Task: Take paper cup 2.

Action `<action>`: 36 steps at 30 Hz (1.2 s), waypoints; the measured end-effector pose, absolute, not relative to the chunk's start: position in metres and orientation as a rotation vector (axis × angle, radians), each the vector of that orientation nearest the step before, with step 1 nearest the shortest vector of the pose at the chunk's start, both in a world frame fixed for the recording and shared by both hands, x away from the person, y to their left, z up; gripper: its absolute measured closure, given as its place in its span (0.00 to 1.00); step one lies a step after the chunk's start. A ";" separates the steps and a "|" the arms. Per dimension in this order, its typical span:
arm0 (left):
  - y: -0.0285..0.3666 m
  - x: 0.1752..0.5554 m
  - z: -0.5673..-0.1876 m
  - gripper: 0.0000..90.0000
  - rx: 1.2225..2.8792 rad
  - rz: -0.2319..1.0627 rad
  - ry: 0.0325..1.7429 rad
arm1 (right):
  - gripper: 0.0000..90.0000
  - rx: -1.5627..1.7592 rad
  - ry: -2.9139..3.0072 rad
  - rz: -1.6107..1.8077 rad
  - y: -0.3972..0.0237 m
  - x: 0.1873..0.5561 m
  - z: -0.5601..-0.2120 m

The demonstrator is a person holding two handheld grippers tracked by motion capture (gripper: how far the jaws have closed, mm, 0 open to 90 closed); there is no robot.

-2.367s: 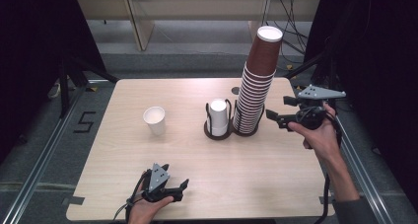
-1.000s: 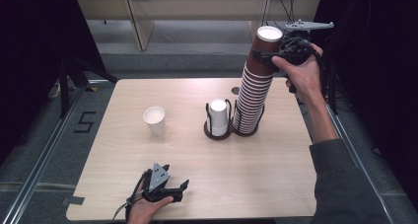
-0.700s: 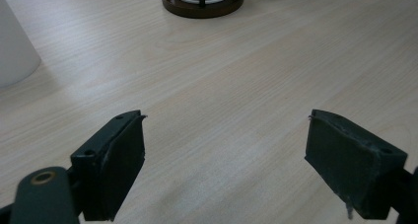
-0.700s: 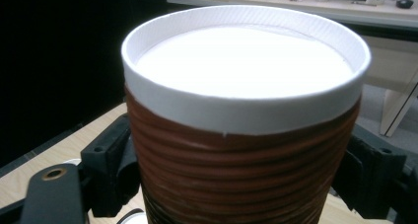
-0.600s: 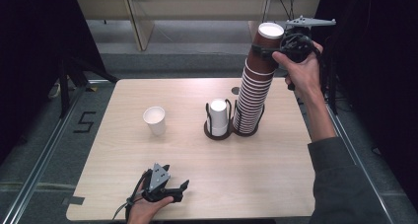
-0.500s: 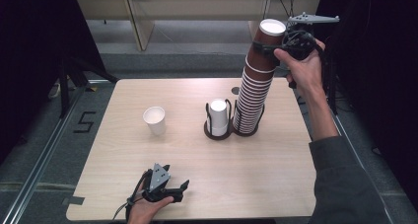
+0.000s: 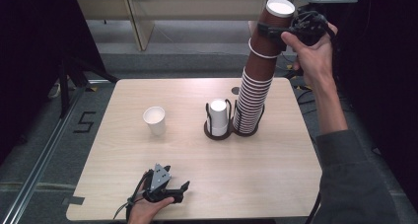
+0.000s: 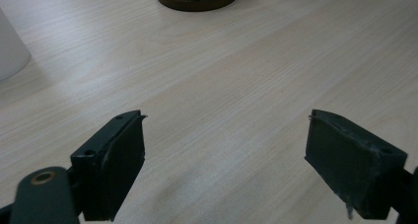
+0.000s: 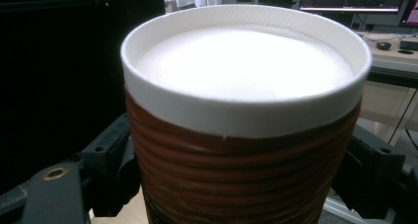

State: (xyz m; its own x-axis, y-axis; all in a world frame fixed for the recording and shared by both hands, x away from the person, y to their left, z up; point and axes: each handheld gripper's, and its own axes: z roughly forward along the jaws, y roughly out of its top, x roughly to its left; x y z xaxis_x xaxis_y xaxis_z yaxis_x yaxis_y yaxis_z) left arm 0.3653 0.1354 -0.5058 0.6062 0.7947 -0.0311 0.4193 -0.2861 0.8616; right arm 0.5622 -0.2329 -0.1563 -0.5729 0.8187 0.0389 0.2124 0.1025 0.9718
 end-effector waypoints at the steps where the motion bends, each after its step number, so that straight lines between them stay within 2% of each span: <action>1: 0.135 0.365 -0.506 0.16 1.915 0.514 0.971 | 0.20 1.005 1.859 1.502 -0.234 0.561 -0.155; 12: 0.135 0.365 -0.506 0.16 1.927 0.515 0.970 | 0.20 1.005 1.806 1.505 -0.258 0.546 -0.143; 22: 0.135 0.365 -0.506 0.16 1.922 0.513 0.975 | 0.20 1.003 1.797 1.491 -0.283 0.520 -0.147; 29: 0.135 0.366 -0.505 0.16 1.939 0.518 0.974 | 0.20 1.002 1.791 1.469 -0.301 0.501 -0.155; 36: 0.135 0.366 -0.506 0.16 1.939 0.509 0.972 | 0.20 1.001 1.830 1.459 -0.307 0.482 -0.181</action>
State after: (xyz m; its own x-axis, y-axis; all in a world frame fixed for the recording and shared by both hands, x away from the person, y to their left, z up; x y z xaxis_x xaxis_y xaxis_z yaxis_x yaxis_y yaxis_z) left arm 0.3656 0.1349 -0.5056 0.6092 0.7926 -0.0251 0.4306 -0.3040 0.8498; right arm 0.4824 -0.3070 -0.1811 -0.5447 0.8386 0.0078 0.1946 0.1173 0.9738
